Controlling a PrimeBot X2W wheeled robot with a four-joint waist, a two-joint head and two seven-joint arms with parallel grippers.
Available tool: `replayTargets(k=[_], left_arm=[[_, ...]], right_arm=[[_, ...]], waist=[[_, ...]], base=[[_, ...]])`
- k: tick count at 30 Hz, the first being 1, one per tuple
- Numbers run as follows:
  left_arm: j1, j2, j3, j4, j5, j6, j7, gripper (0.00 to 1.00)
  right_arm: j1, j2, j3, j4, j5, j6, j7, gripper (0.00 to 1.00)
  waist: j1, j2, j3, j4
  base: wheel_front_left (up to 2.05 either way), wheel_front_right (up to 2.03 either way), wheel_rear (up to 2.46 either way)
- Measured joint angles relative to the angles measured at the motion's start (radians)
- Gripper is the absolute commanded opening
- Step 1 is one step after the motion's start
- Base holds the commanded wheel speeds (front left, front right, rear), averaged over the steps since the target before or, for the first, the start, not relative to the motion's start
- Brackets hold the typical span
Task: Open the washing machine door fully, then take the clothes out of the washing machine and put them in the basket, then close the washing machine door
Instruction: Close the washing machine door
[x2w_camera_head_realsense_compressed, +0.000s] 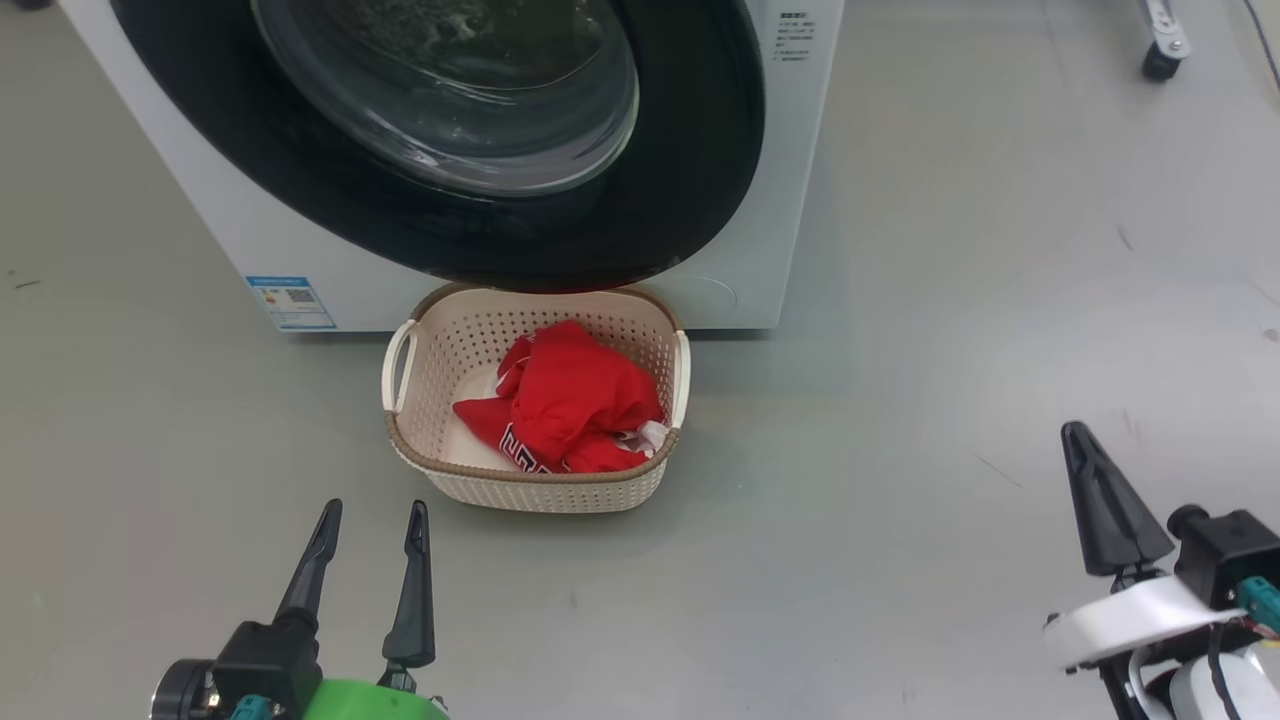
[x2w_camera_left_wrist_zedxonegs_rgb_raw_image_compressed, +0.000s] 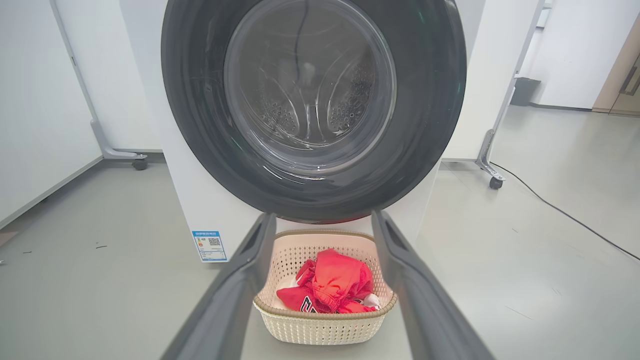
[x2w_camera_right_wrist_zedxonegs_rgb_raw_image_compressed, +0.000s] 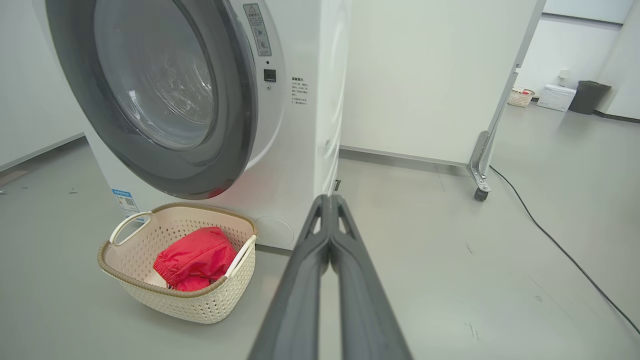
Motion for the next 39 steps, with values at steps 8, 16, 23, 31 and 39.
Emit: replayTargets(k=[8,16,23,31,39], left_arm=[[-0.024,-0.008,-0.024,-0.025,0.009,0.000,-0.007,1.00],[-0.065,-0.016,-0.042,-0.051,0.032,0.000,-0.008,1.00],[-0.106,-0.031,-0.062,-0.071,0.037,0.000,-0.009,1.00],[-0.155,-0.036,-0.098,-0.081,0.047,0.000,-0.012,1.00],[-0.204,-0.039,-0.137,-0.090,0.047,0.003,-0.012,1.00]], right_arm=[[-0.114,-0.041,0.017,-0.017,-0.002,0.018,0.012,0.00],[-0.256,-0.068,0.057,-0.022,0.012,0.036,0.044,0.00],[-0.395,-0.090,0.110,-0.013,0.033,0.044,0.083,0.00],[-0.564,-0.126,0.200,0.002,0.069,0.044,0.136,0.00],[-0.709,-0.183,0.278,0.029,0.116,0.044,0.184,0.00]], waist=[[0.0000,0.0000,0.035,0.047],[0.0000,0.0000,0.099,0.083],[0.0000,0.0000,0.164,0.114],[0.0000,0.0000,0.240,0.150],[0.0000,0.0000,0.302,0.200]], base=[[0.00,0.00,0.00],[0.00,0.00,0.00],[0.00,0.00,0.00],[0.00,0.00,0.00],[0.00,0.00,0.00]])
